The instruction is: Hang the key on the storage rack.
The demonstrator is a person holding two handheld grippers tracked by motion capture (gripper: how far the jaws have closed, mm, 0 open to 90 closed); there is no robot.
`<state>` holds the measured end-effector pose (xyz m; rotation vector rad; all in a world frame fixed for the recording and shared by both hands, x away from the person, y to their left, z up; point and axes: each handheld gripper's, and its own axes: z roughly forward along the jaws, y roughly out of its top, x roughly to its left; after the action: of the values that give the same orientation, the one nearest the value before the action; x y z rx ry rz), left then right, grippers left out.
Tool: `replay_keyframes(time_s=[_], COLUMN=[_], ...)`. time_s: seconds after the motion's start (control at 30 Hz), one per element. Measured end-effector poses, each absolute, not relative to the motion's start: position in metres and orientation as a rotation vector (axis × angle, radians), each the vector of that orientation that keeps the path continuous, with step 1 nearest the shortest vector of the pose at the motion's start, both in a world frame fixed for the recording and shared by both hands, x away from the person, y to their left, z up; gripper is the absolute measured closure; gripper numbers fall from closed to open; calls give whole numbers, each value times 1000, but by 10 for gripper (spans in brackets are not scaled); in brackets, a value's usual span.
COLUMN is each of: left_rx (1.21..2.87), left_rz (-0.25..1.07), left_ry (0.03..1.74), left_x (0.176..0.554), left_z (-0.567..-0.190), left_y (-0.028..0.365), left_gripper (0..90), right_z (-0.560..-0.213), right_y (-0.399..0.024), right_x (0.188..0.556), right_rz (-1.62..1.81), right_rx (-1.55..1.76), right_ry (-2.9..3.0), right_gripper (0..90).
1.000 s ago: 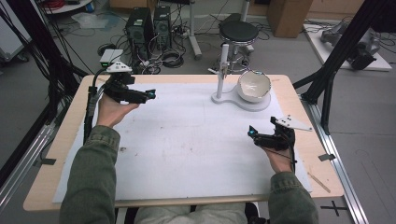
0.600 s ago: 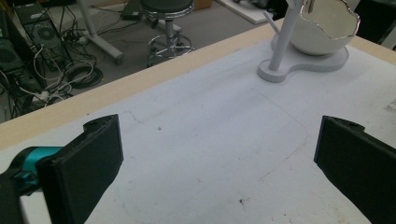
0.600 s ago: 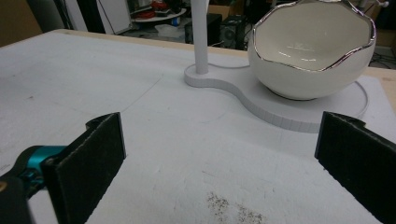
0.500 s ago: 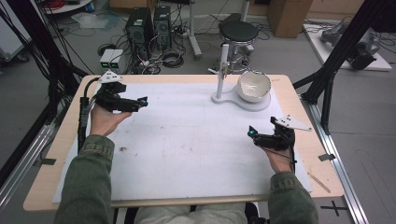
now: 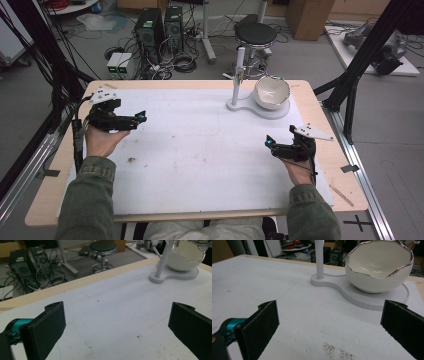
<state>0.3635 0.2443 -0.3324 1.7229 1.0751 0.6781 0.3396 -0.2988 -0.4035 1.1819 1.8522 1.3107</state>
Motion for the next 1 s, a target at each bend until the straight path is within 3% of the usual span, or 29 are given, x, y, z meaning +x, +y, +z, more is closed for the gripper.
replay_keyframes(time_s=[1.0], left_rx=[1534], left_rz=[865], left_ry=[1186], left_x=[317], left_z=[-386], left_y=[283], left_gripper=[16], right_z=[-406], right_y=[-296], right_x=[339], right_rz=[1305], right_rx=[1184], right_ry=[1858], right_gripper=[6])
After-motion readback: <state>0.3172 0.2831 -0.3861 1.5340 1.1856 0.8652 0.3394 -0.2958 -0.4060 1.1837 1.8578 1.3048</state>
